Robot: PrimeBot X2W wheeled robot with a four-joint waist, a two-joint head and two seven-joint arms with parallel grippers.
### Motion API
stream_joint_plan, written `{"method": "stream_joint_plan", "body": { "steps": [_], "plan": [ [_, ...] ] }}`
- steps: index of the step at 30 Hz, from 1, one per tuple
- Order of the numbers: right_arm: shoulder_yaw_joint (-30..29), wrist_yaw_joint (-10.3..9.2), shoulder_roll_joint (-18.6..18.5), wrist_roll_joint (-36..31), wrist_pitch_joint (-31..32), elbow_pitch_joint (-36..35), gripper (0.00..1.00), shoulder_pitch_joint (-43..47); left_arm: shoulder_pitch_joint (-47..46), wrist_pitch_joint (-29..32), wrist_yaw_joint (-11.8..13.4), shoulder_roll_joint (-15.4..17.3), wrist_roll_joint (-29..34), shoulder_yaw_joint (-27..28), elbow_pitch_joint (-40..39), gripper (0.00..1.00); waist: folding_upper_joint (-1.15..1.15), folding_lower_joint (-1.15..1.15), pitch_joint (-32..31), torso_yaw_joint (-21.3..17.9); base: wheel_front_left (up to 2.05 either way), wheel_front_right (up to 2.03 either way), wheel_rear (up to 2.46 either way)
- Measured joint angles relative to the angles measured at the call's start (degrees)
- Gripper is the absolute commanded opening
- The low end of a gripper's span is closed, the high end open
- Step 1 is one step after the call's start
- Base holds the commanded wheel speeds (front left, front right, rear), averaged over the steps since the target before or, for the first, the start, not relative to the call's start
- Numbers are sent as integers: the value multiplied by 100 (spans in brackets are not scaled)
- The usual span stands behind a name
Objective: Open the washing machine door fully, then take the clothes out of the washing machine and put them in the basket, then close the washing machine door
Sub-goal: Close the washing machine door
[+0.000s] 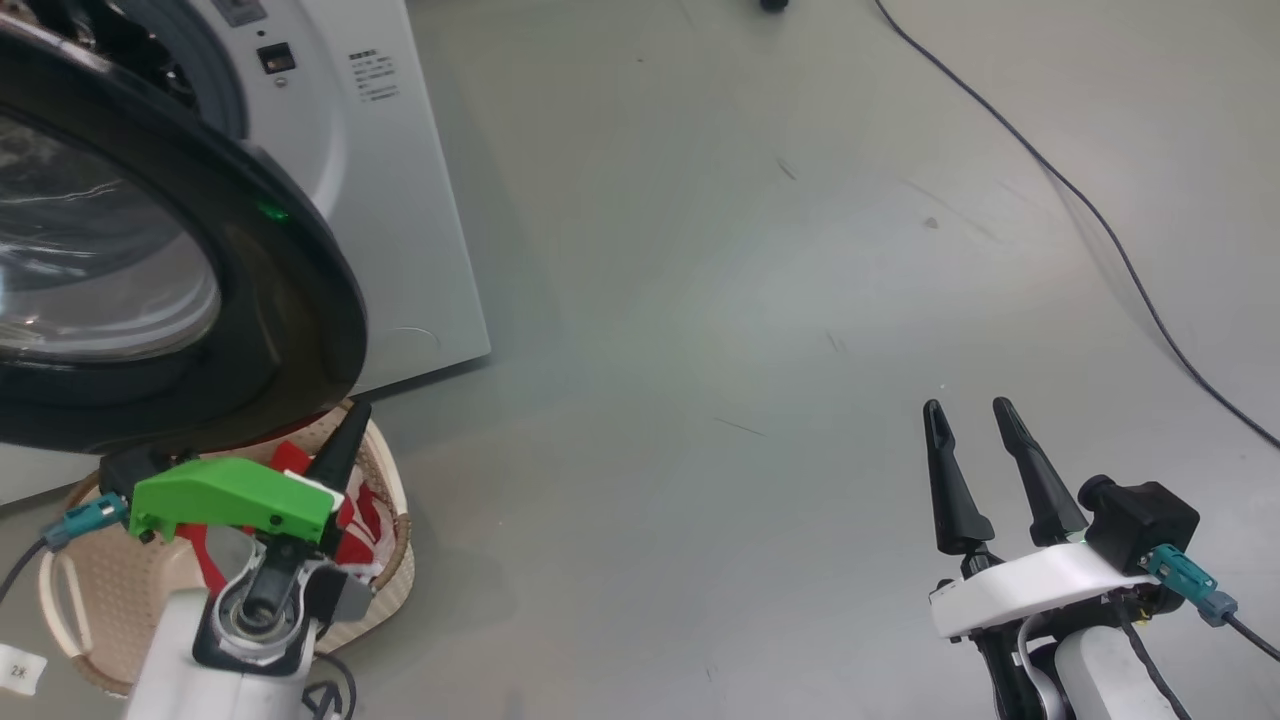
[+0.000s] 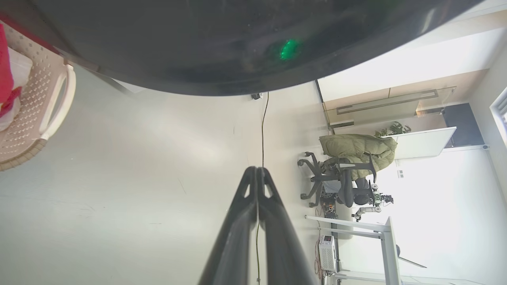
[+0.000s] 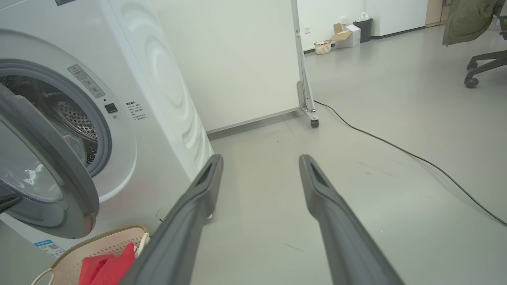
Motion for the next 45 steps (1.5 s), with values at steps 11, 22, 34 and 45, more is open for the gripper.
{"method": "stream_joint_plan", "body": {
  "steps": [11, 22, 34, 45],
  "plan": [
    [23, 0, -197, -92, -33, -21, 100, 8, 520, -702, -407, 517, 1603, -610, -118, 0, 0, 0, -293, 837, 0, 0, 0],
    [-182, 0, -314, -98, -33, -155, 100, 205, 714, -1697, -444, 853, 3140, -1160, -385, 0, 0, 0, -562, 1724, 0, 0, 0],
    [-110, 0, -312, -151, -33, -259, 100, 254, 1109, -2636, -345, 947, 4051, -1345, -611, 0, 0, 0, -745, 2468, 0, 0, 0],
    [-69, 0, -294, -152, -33, -282, 100, 279, 1385, -2729, -81, 955, 4607, -1276, -844, 0, 0, 0, -750, 2599, 0, 0, 0]
  ]
}}
